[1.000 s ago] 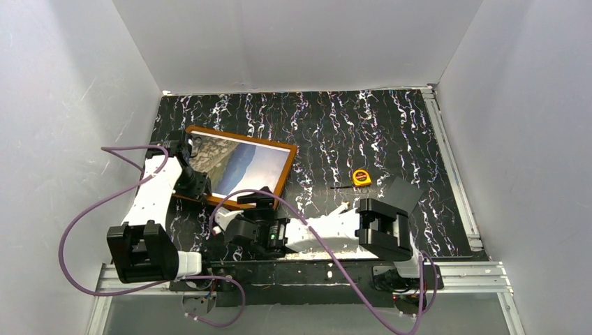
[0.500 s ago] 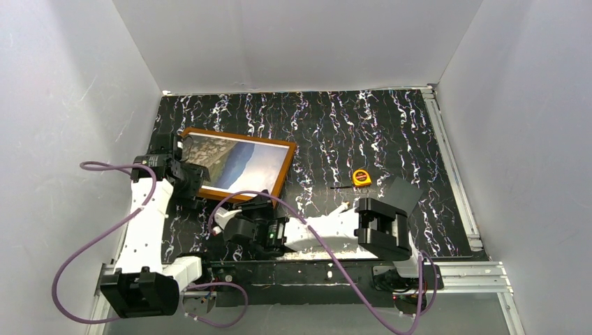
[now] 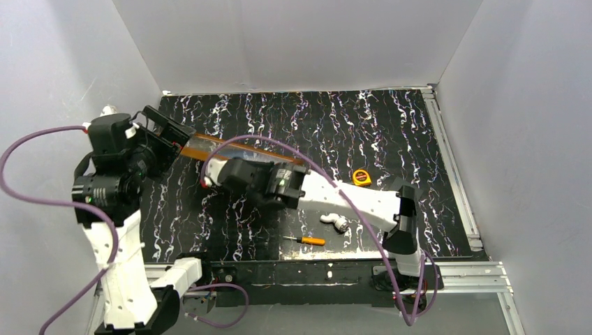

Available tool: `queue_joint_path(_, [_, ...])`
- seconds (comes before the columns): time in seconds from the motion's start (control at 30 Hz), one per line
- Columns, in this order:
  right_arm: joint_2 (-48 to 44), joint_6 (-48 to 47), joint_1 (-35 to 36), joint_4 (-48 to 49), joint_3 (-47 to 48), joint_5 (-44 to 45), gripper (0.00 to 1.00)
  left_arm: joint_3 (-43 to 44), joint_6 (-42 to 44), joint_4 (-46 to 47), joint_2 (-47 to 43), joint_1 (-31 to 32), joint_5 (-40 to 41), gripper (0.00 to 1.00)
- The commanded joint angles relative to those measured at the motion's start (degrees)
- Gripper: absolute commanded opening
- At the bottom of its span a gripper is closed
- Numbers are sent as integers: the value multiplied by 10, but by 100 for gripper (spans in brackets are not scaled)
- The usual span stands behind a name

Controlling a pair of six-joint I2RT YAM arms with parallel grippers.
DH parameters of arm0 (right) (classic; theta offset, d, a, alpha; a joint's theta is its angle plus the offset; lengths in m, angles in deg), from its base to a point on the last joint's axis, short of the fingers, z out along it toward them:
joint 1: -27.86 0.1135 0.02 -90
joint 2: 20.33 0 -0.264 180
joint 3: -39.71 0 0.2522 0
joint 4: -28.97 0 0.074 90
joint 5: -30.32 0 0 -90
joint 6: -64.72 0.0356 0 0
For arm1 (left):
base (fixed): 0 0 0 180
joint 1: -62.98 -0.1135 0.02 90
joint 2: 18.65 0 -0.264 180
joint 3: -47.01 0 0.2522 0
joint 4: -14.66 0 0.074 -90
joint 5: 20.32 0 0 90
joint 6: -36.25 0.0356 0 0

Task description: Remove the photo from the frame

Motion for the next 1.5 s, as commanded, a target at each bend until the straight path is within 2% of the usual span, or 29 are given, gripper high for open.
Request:
queue_joint_path(0.0, [-28,86,-46,-145,106,-74,1,37,64,-31,-19,0,0,95])
queue_joint_path(0.27, [-63,246,-186,-172,134,-324,1,40,79,-30,-28,1,-9,98])
queue_joint_path(0.53, [-57,375,-301,-199,174,-518,1,-9,85,-28,-50,0,-28,98])
queue_joint_path(0.77, [-80,490,-363,-129,104,-595,1,-74,115,-30,-73,1,-33,98])
queue_joint_path(0.93, [-137,543,-401,-39,-19,-608,1,-118,155,-40,-77,1,-46,98])
queue_joint_path(1.03, [-184,582,-430,40,-125,-639,1,-162,174,-45,-77,1,-69,98])
queue_joint_path(1.13, [-219,632,-438,143,-246,-662,1,-228,184,-43,-76,1,-128,98])
queue_joint_path(1.27, [-228,656,-437,234,-356,-673,1,-317,199,-14,-69,1,-259,96])
queue_joint_path(1.47, [-225,697,-437,379,-503,-676,1,-453,187,29,-92,1,-284,94])
